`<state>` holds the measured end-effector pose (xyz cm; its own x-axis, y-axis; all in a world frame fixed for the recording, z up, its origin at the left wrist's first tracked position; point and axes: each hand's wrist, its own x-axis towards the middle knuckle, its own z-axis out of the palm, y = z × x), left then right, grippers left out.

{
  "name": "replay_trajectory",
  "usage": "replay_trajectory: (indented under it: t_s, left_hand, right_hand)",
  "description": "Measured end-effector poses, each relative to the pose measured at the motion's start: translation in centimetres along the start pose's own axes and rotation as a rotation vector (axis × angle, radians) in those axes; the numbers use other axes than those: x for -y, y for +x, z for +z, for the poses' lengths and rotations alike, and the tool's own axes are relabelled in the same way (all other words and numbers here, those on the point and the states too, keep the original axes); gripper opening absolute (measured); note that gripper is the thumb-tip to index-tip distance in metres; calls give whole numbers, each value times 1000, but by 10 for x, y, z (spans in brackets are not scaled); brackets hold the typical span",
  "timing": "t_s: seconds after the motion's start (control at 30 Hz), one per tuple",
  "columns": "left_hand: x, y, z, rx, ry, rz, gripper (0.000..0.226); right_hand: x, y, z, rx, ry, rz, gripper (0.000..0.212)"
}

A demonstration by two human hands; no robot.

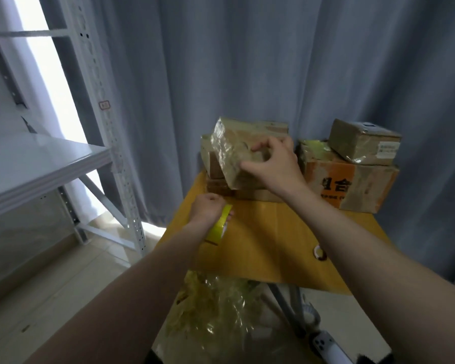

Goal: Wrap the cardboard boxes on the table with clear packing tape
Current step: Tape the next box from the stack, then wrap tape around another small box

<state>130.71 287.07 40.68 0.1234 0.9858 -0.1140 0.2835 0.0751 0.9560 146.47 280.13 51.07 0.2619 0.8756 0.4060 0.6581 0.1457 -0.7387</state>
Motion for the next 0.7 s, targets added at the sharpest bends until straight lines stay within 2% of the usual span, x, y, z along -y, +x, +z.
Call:
replay_trajectory:
  t_s: [0.17,0.23,0.4,0.57,0.7]
  left_hand:
    - [-11,45,1,92,201,19,7]
    - [-8,67,1,95,275,13,15]
    - [9,114,12,239,331,2,37]
    - [-10,105,18,229,342,-45,43]
    - [-13,100,19,194,382,-31,42]
  right_hand:
    - [38,99,44,-39,-49,-43,46]
    - [45,135,62,-45,-106,-23,44]
    - [33,191,99,-12,-209,39,37]
    - [15,211,125,75,-280,114,59]
    - [9,207,130,132,-422,96,64]
